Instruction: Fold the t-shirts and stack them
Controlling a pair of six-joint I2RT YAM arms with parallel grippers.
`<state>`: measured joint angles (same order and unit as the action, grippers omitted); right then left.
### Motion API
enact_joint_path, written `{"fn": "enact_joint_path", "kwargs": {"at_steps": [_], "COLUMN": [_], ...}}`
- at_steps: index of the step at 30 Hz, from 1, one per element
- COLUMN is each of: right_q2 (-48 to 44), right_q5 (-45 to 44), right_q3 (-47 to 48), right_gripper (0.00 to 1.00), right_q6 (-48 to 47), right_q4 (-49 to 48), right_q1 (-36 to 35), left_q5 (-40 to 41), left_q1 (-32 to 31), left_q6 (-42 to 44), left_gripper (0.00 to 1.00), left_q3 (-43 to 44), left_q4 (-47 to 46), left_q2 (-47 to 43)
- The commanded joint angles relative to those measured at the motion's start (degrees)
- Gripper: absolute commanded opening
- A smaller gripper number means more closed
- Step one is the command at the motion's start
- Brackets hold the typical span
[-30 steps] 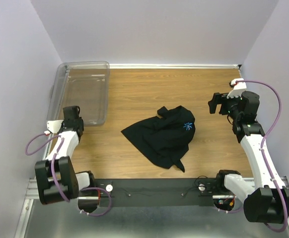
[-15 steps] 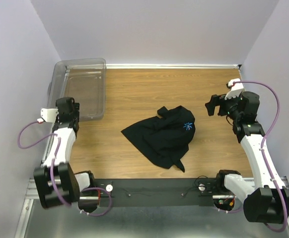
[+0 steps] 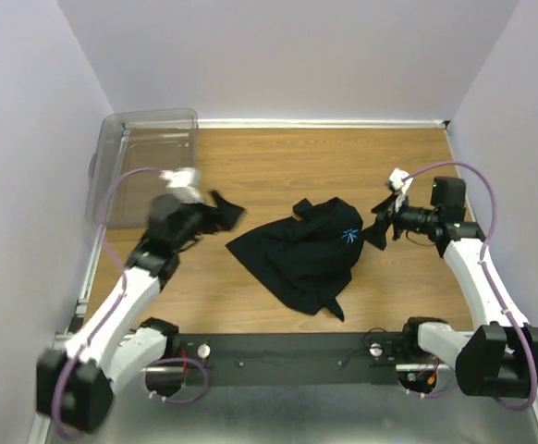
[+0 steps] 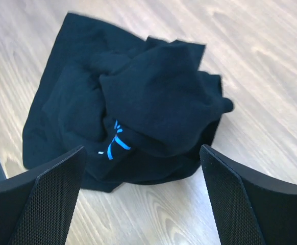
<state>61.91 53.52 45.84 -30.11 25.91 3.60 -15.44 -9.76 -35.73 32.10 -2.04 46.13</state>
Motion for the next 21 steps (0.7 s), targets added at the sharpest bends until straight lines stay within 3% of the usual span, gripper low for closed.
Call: {"fn": "enact_joint_path", "kwargs": {"at_steps": [1,7,12,14,15,16,17,18,19,20,21], "right_q2": [2.33,5.06,6.99,7.7,8.4,8.58,8.93,9.37,9.8,10.16,10.33], "right_q5": [3.18,0.71,0.63,0.27,0.01,-0.43,-0.78,-1.04,-1.13,-1.22,-1.48], "right_q3": [0.03,0.56,1.17,1.79,2.05,2.32,2.67,3.54,4.33,6.25,6.27], "right_gripper": [0.97,0.88,0.75,0.69,0.62,0.57,0.51,0.35,0.26,0.08,0.01], "right_q6": [-5.58,-5.14,-4.09,-3.21,-2.77,-1.81,-1.1,0.56,1.01,1.36,1.98], "right_q4": [3.8,3.62,3.18,3.01,2.66,2.39,2.04,0.99,0.72,0.89,0.81], "right_q1": [-0.96,-1.49,-1.84,-2.19,-2.45,-2.63,-2.8,-3.24,-3.42,-3.51,-3.51], "left_q5": [-1.8,8.21,11.05,9.47,9.12,9.29,10.25,13.48,14.29,14.91,15.0], "left_q1": [-22.28,-34.69,-37.35,-37.96,-38.31,-38.4,-38.4,-38.49,-38.49,-38.49,-38.49], "left_q6": [12.07,17.26,19.64,20.52,20.69,20.35,19.91,19.47,19.38,19.2,19.11], "left_gripper": [0.95,0.93,0.85,0.73,0.65,0.37,0.15,0.0,0.0,0.0,0.0], "left_q3": [8.58,23.17,33.89,37.94,39.17,39.44,39.62,40.23,40.24,40.24,40.24], "left_q4": [-0.95,1.95,6.25,8.28,8.72,9.07,10.12,11.0,11.7,12.15,12.33], "left_q2": [15.71,39.69,52.29,56.08,56.78,56.96,56.62,54.79,53.2,51.45,49.52]}}
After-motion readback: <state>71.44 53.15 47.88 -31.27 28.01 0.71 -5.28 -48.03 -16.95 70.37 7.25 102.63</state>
